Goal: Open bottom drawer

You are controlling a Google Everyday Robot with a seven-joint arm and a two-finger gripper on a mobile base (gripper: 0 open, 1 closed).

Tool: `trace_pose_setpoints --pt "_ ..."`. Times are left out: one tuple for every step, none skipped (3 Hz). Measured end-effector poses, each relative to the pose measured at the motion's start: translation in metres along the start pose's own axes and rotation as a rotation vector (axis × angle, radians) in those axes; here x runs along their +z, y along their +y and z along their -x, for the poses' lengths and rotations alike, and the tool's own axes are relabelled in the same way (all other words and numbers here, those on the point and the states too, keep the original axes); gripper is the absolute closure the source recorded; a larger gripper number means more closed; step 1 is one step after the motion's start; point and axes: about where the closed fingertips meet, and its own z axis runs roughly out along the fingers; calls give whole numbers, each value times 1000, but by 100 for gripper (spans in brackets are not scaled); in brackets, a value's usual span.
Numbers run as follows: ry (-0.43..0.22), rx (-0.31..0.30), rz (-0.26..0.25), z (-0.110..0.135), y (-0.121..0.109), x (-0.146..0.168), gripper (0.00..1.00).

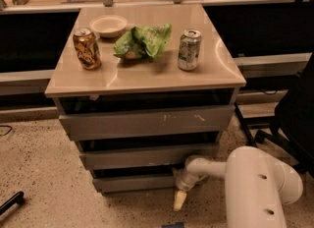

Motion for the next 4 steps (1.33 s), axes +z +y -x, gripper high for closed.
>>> trace_pose_setpoints --pt "17 11 43 -6 16 -6 0" --pt "34 20 86 -10 36 -13 0" --pt "43 35 133 -14 58 -18 0" --pt "44 56 185 -19 78 -21 0"
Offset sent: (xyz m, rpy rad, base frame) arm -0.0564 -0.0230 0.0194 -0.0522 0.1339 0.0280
